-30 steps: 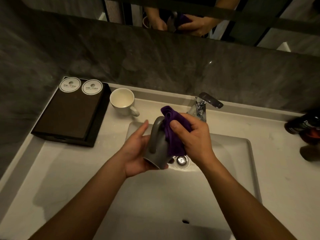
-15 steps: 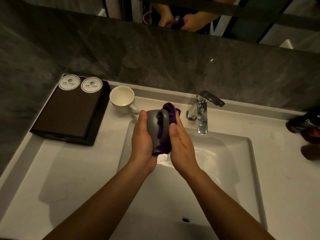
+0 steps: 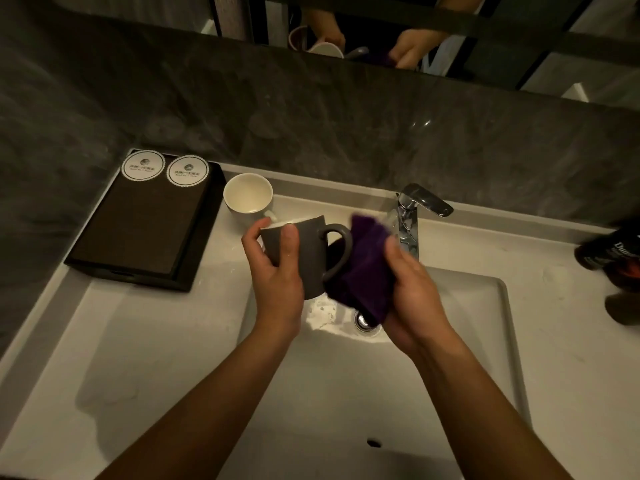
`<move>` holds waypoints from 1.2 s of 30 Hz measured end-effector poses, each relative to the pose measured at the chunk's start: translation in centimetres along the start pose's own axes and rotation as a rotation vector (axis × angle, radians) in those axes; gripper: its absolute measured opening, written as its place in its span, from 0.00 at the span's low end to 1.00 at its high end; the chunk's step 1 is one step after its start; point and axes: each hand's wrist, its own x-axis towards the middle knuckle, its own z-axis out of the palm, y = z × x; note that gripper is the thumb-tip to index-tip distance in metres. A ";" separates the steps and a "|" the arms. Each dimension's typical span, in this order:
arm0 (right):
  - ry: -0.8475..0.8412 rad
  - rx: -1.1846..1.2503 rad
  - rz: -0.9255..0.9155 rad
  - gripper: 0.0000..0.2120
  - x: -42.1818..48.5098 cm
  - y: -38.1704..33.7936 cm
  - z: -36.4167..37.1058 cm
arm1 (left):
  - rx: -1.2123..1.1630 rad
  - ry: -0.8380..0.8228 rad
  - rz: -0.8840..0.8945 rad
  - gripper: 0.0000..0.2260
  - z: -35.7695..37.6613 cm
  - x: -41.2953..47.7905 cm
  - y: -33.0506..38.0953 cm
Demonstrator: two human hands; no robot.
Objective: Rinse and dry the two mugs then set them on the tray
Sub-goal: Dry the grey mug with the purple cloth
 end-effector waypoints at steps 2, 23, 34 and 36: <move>0.021 0.147 -0.107 0.26 -0.1 -0.8 0.3 | 0.012 -0.029 0.026 0.31 0.0 0.1 0.1; -0.006 -0.877 -0.690 0.20 0.5 0.4 2.5 | -0.042 -0.183 -0.187 0.33 0.5 -1.0 3.0; 0.191 -0.635 -0.501 0.06 0.2 0.0 4.0 | 0.074 -0.018 0.164 0.35 1.5 -2.9 1.6; 0.232 -0.607 -0.317 0.12 0.5 -0.9 3.8 | 0.110 -0.020 0.216 0.37 1.1 -3.3 0.9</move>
